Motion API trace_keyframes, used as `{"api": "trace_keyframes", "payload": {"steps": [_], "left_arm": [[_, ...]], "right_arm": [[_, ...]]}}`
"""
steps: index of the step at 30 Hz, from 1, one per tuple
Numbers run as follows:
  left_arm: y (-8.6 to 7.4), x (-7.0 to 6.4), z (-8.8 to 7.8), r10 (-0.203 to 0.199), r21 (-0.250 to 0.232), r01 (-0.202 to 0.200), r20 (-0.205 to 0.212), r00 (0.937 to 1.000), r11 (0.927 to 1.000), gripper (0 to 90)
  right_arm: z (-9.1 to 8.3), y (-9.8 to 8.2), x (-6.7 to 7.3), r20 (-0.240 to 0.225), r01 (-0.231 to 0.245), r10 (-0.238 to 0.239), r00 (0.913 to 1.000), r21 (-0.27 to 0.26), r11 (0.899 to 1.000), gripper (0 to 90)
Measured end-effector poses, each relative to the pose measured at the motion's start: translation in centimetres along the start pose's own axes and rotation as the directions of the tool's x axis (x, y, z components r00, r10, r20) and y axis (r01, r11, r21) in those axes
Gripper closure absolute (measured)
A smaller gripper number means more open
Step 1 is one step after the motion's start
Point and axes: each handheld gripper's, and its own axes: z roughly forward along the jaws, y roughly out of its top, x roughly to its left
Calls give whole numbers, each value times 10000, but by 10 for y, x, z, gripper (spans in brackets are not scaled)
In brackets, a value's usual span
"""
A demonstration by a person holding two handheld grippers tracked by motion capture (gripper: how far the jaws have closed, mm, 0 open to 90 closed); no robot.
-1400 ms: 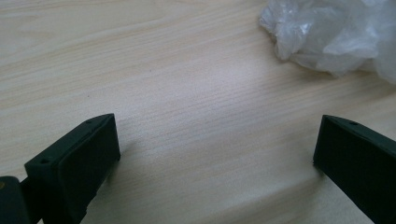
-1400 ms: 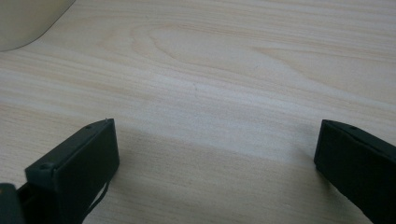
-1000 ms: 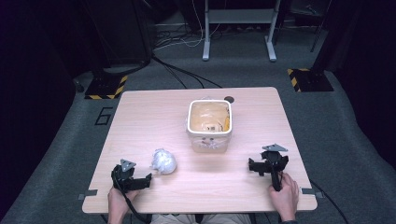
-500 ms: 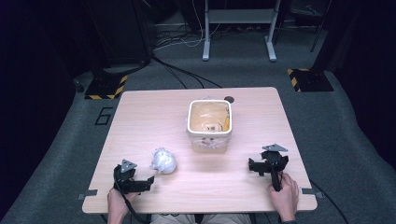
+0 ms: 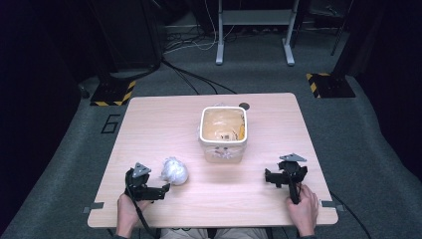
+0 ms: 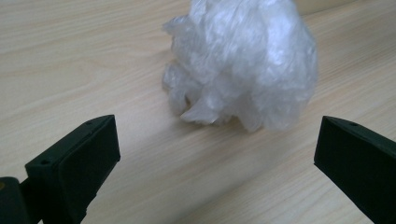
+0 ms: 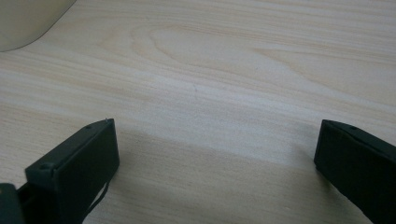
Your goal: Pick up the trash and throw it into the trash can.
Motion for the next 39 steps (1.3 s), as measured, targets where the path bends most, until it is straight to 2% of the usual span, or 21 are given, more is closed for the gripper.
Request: {"api": "trace_keyframes", "payload": {"steps": [2, 9, 10, 11, 12, 13, 15, 16, 18, 20, 21, 22, 23, 24, 26, 28, 34, 35, 39], "left_arm": [[8, -4, 1, 135, -41, -135, 121, 9998, 9999, 0], [26, -8, 8, 208, 38, -209, 309, 9993, 9998, 0], [30, -8, 11, 216, 31, -217, 352, 9991, 9998, 0], [36, -7, 18, 218, 217, -229, 473, 9986, 9995, 0], [36, -7, 18, 218, 217, -229, 473, 9986, 9995, 0], [38, -5, 24, 137, 294, -156, 638, 9979, 9994, 0], [41, -3, 34, -29, 532, -9, 716, 9974, 9986, 0], [42, -3, 40, -254, 663, 203, 774, 9967, 9976, 0], [42, 1, 54, -437, 994, 340, 975, 9943, 9945, 0], [41, 2, 58, -575, 1091, 460, 1046, 9928, 9930, 7], [40, 2, 62, -712, 1073, 588, 1159, 9907, 9925, 30], [38, 5, 67, -955, 1059, 792, 1584, 9827, 9912, 98], [38, 5, 67, -955, 1059, 792, 1584, 9827, 9912, 118], [37, 5, 68, -1097, 1013, 932, 1714, 9791, 9905, 150], [36, 5, 70, -1070, 1002, 898, 1825, 9774, 9909, 162], [36, 5, 72, -1056, 1047, 858, 2008, 9739, 9908, 232], [37, 3, 71, -902, 1037, 689, 2169, 9720, 9922, 368], [37, 3, 72, -871, 1016, 659, 2205, 9715, 9926, 368], [37, 0, 71, -716, 903, 527, 2199, 9729, 9945, 463]], "right_arm": [[0, 0, 0, -3, 31, -31, 10000, 12, 10000, 0], [0, 0, 0, -1, 28, -28, 10000, 15, 10000, 0], [0, 0, 0, -3, 33, -33, 10000, 12, 10000, 0], [0, 0, 0, 4, 32, -32, 10000, 13, 10000, 0], [0, 0, 0, 4, 32, -32, 10000, 13, 10000, 0], [0, 0, 0, 2, 35, -35, 10000, 11, 10000, 0], [0, 0, 0, -2, 30, -30, 10000, 15, 10000, 0], [0, 0, 0, -3, 31, -31, 10000, 12, 10000, 0], [0, 0, 0, -5, 32, -32, 10000, 13, 10000, 0], [0, 0, 0, 5, 33, -33, 10000, 12, 10000, 0], [0, 0, 0, -2, 30, -30, 10000, 14, 10000, 0], [0, 0, 0, 3, 34, -34, 10000, 13, 10000, 0], [0, 0, 0, 3, 34, -34, 10000, 13, 10000, 0], [0, 0, 0, 2, 39, -39, 10000, 12, 10000, 0], [0, 0, 0, -3, 33, -33, 10000, 14, 10000, 0], [0, 0, 0, 3, 33, -33, 10000, 13, 10000, 0], [0, 0, 0, 4, 34, -34, 10000, 10, 10000, 0], [0, 0, 0, 4, 34, -34, 10000, 10, 10000, 0], [0, 0, 0, -2, 29, -29, 10000, 15, 10000, 0]]}}
